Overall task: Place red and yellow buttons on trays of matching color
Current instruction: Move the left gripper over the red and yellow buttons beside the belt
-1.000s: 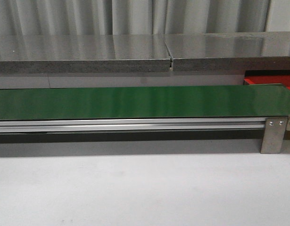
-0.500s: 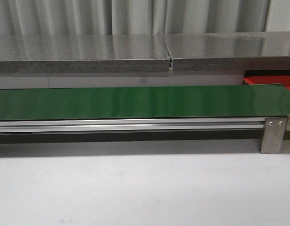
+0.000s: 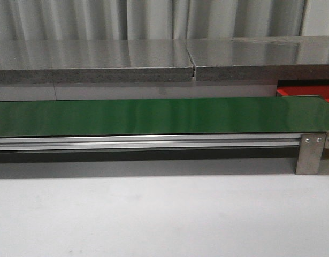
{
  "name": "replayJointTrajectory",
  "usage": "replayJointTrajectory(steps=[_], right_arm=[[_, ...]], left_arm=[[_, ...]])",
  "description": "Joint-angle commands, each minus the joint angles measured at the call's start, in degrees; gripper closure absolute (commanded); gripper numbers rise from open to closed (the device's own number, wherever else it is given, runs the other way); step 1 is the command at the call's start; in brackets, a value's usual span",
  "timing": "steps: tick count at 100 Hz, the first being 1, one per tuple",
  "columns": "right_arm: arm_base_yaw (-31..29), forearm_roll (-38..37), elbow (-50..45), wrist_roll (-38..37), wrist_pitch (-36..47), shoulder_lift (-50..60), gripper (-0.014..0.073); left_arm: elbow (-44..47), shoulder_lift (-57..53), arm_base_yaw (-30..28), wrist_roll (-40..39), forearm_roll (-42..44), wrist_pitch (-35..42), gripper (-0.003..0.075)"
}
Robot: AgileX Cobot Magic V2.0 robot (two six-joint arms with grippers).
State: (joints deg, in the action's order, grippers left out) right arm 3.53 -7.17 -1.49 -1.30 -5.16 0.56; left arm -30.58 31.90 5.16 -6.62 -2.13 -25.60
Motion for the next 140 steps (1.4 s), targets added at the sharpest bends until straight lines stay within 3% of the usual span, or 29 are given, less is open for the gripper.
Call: replayJointTrajectory(steps=[1,54,66,83,90,104,119,140], right_arm=[[0.1,-0.8,0.5,0.0,4.6,0.9,0.0662],[0.1,-0.8,0.5,0.0,4.6,0.9,0.0662],[0.1,-0.8,0.5,0.0,4.6,0.9,0.0662],[0.1,-0.8,0.5,0.0,4.6,0.9,0.0662],[0.1,-0.8,0.5,0.0,4.6,0.9,0.0662],[0.1,-0.8,0.5,0.0,4.6,0.9,0.0662],[0.1,-0.8,0.5,0.0,4.6,0.9,0.0662],[0.1,-0.8,0.5,0.0,4.6,0.9,0.0662]], left_arm=[[-2.0,1.7,0.4,-0.4,-0.9,3.8,0.0739],[-2.0,8.3,0.4,-0.4,-0.5,-2.7,0.0722],[-2.0,10.9,0.4,-0.4,-0.5,-3.6,0.06],[-2.0,14.3,0.4,-0.4,-0.6,-3.6,0.0288],[-2.0,15.4,0.4,-0.4,-1.2,-3.9,0.0208],[-2.0,17.1,0.4,-0.4,-4.6,-4.4,0.0127],[-2.0,17.8,-0.5,-2.7,-4.6,-5.6,0.0096],[-3.0,17.8,-10.7,-3.7,-4.6,-8.1,0.0096]])
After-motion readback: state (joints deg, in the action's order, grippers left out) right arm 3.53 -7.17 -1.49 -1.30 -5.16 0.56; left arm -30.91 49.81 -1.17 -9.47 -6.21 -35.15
